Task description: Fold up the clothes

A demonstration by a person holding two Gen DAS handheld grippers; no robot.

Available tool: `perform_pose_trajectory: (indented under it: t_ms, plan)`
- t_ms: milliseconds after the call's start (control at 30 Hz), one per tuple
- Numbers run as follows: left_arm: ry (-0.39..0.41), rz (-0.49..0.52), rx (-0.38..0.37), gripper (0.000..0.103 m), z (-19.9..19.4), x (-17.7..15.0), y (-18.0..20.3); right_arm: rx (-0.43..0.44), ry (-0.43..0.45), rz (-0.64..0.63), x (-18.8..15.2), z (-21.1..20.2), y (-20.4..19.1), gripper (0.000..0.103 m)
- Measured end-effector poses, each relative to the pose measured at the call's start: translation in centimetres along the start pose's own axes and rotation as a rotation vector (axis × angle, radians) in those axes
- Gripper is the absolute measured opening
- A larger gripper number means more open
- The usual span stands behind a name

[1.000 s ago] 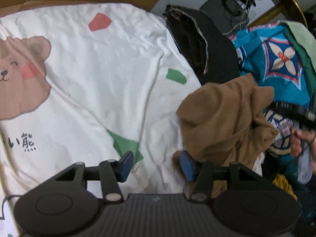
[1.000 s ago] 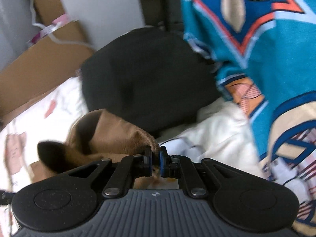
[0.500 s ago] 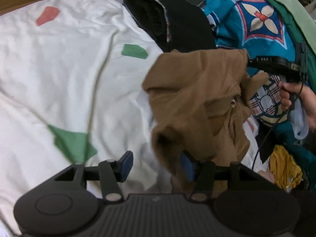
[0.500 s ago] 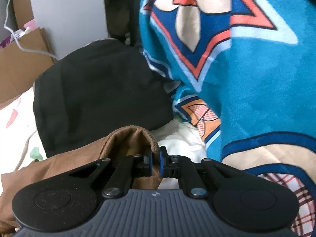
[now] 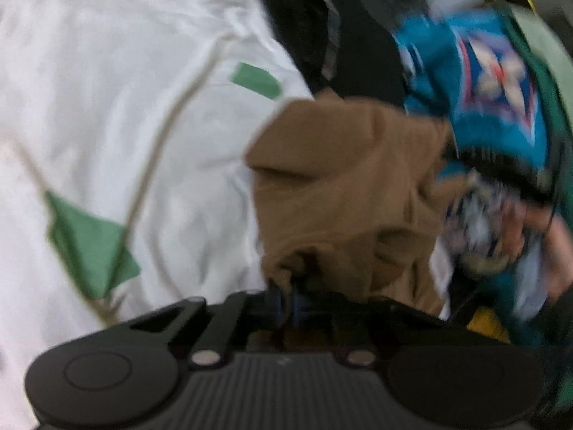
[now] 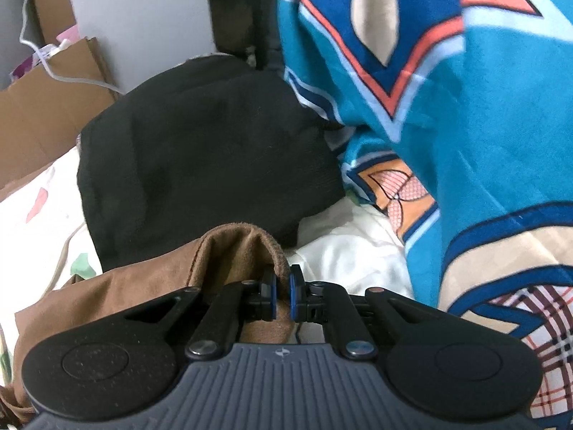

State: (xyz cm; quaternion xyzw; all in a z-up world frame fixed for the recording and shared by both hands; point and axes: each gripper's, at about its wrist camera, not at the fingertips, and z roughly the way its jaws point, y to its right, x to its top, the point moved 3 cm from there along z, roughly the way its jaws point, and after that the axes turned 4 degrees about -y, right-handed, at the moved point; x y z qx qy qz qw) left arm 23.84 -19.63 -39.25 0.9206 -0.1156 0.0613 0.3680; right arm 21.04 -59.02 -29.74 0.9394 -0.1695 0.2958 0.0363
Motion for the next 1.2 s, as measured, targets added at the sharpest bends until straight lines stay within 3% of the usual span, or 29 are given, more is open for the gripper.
perform_pose_trajectory:
  t_ms: [200,533,1033,1200]
  plan:
    - [0.129,-0.083,0.035,0.003,-5.3,0.4,-1.9,0.037,0.036,-0.047,0.6,-1.2,-1.9,0.006]
    - [0.308,-0.158,0.164,0.003,-15.7,-1.4,-5.3,0.127,0.075,-0.137,0.7,-4.0,-6.5,0.006]
    - [0.606,-0.355,0.329,0.003,-33.8,-8.2,-10.9,0.363,0.061,-0.410,-3.2,-8.7,-19.9,0.006]
    - [0.645,-0.363,0.423,0.003,-39.9,-9.0,-11.6,0.448,0.038,-0.486,-4.8,-10.2,-24.0,0.005]
